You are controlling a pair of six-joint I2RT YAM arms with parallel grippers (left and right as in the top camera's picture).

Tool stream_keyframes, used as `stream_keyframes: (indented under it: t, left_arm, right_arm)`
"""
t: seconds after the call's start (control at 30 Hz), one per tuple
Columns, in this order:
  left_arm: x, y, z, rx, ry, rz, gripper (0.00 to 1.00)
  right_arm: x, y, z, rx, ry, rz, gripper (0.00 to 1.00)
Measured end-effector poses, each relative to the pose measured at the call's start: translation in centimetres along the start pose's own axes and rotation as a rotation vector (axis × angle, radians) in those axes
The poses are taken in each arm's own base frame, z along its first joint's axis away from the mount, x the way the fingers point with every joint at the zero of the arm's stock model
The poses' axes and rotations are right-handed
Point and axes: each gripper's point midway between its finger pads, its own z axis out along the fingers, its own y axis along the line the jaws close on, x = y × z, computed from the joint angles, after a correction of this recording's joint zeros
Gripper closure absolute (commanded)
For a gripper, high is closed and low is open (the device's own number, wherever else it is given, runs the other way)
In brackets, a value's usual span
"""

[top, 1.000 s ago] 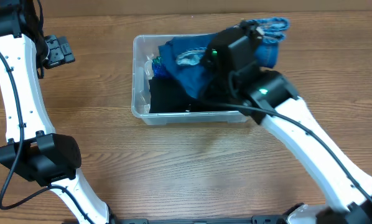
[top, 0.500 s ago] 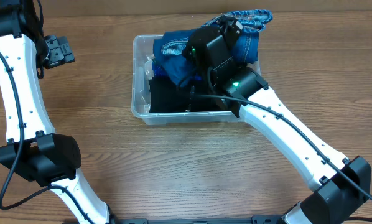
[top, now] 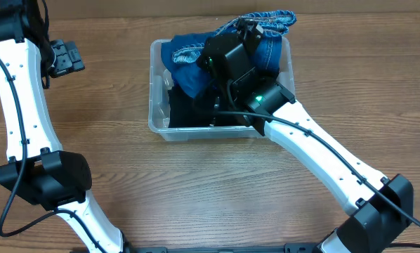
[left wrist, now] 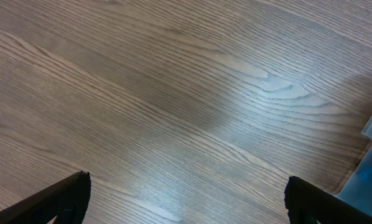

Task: Pack container
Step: 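Lift the blue jeans with the right gripper and lower them into the bin, then release the jeans and press them flat over the bin with the right gripper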

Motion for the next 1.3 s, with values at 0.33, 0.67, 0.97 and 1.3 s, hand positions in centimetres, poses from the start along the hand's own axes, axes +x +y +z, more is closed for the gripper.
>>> stream_keyframes:
  t: [0.33, 0.67, 0.97, 1.3]
  left_arm:
    - [0.0, 0.0, 0.0, 0.0, 0.0, 0.0, 0.0]
    - [0.0, 0.0, 0.0, 0.0, 0.0, 0.0, 0.0]
    - [0.0, 0.0, 0.0, 0.0, 0.0, 0.0, 0.0]
    - [0.0, 0.0, 0.0, 0.0, 0.0, 0.0, 0.0]
  right_arm:
    - [1.3, -0.2, 0.9, 0.012, 0.023, -0.031, 0.62]
    - [2.0, -1.9, 0.4, 0.095, 0.069, -0.032, 0.62]
    - [4.9, -6.4, -1.1, 0.273, 0.219, -0.093, 0.6]
    - [8.2, -14.3, -6.6, 0.59, 0.491, -0.288, 0.57]
